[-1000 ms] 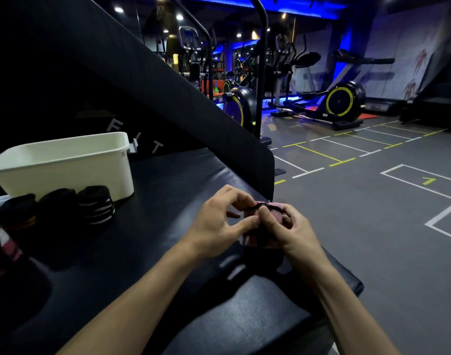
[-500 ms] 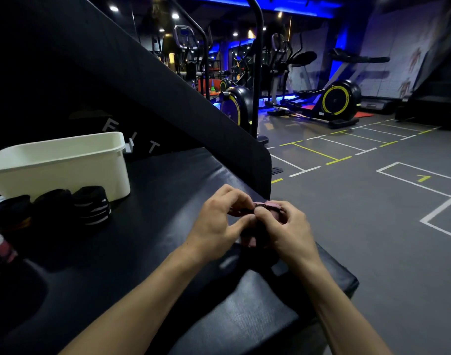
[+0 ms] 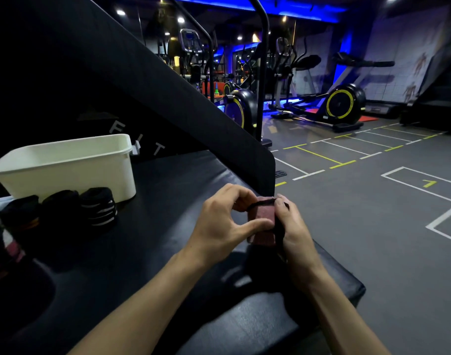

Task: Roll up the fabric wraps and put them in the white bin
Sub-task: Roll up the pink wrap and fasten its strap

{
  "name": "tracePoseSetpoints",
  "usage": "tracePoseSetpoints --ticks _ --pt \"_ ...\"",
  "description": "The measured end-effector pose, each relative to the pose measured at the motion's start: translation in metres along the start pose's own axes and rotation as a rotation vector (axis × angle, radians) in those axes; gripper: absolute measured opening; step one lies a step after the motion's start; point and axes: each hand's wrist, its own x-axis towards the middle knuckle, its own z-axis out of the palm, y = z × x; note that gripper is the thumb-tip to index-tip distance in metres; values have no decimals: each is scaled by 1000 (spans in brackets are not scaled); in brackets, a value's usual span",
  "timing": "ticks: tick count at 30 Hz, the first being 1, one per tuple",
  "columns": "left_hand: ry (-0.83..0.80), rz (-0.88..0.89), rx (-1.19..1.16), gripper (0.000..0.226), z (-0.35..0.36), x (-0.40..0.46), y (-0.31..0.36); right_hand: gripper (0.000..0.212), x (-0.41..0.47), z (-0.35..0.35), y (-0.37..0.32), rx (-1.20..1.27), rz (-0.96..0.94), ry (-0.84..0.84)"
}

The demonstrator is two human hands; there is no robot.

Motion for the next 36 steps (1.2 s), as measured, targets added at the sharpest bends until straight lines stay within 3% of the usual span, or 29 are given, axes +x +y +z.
tracePoseSetpoints --ticks 6,9,13,16,19,22,26,31,36 --pt "-14 -2 2 33 -1 1 1 80 -2 6 9 -75 -35 70" --pt "-26 -6 4 28 -1 1 4 70 -11 10 1 -33 -10 81" --pt "-72 14 -85 28 -5 2 9 60 -13 9 -9 128 87 -67" --pt "-91 6 -130 44 -8 3 12 35 -19 12 -19 390 216 -164" --pt "-61 -25 -148 51 -14 5 14 51 -24 11 -24 634 347 -196" --pt "-23 15 -111 51 -18 7 16 64 -27 10 -25 662 388 -217" --pt "15 64 -51 50 -14 6 16 60 -29 12 -20 524 336 -212" --pt "35 82 -2 47 -11 5 17 44 -30 13 -23 520 265 -186" --pt "63 105 32 42 -10 4 18 56 -29 22 -17 559 286 -107"
